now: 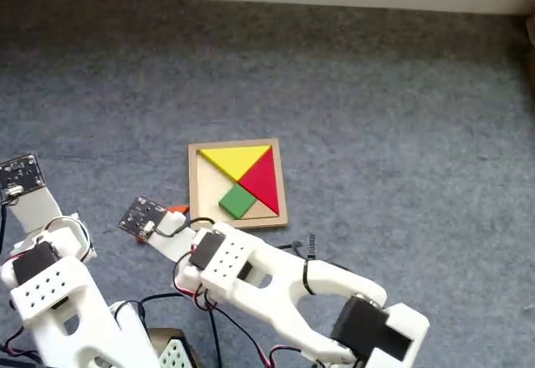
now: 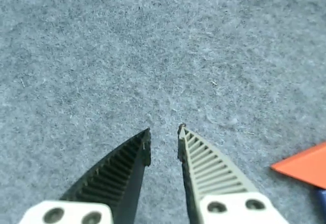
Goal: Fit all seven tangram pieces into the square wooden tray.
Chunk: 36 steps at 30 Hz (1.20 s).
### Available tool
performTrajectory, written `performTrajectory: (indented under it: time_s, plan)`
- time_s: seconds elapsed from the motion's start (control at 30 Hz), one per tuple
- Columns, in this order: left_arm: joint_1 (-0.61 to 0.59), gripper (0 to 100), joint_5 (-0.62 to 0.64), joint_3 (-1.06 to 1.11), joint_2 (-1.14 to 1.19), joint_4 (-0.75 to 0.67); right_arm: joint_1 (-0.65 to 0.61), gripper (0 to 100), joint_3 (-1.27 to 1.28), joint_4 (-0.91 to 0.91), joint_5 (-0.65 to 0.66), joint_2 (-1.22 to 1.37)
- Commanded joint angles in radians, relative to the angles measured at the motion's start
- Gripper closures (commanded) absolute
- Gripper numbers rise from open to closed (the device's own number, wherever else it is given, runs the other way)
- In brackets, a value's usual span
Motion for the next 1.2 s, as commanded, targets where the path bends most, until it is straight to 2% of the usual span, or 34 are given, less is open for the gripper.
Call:
performTrajectory:
  time_s: [0.0, 0.17, 0.27, 0.6, 0.8, 1.07, 1.17]
  plan:
    - [-0.007, 89, 0.012, -0.039, -0.022, -0.015, -0.005, 79.3, -0.064, -0.015, 0.0, 0.022]
    - [-0.007, 89, 0.012, -0.039, -0.021, -0.015, 0.044, 93.2, -0.067, -0.01, 0.037, 0.021]
    - [-0.007, 89, 0.012, -0.038, -0.021, -0.015, 0.082, 97.9, -0.067, -0.008, 0.08, 0.021]
    - [-0.007, 89, 0.012, -0.038, -0.021, -0.015, 0.166, 99.2, -0.024, 0.001, 0.083, -0.2]
    - [-0.002, 89, 0.012, -0.038, -0.021, -0.015, 0.191, 99.2, -0.008, -0.001, 0.083, -0.225]
    - [0.102, 89, 0.005, -0.045, -0.025, -0.009, 0.274, 99.2, -0.016, 0.056, 0.078, -0.246]
    - [0.173, 81, -0.049, -0.067, -0.019, -0.005, 0.312, 99.2, -0.01, 0.119, 0.078, -0.328]
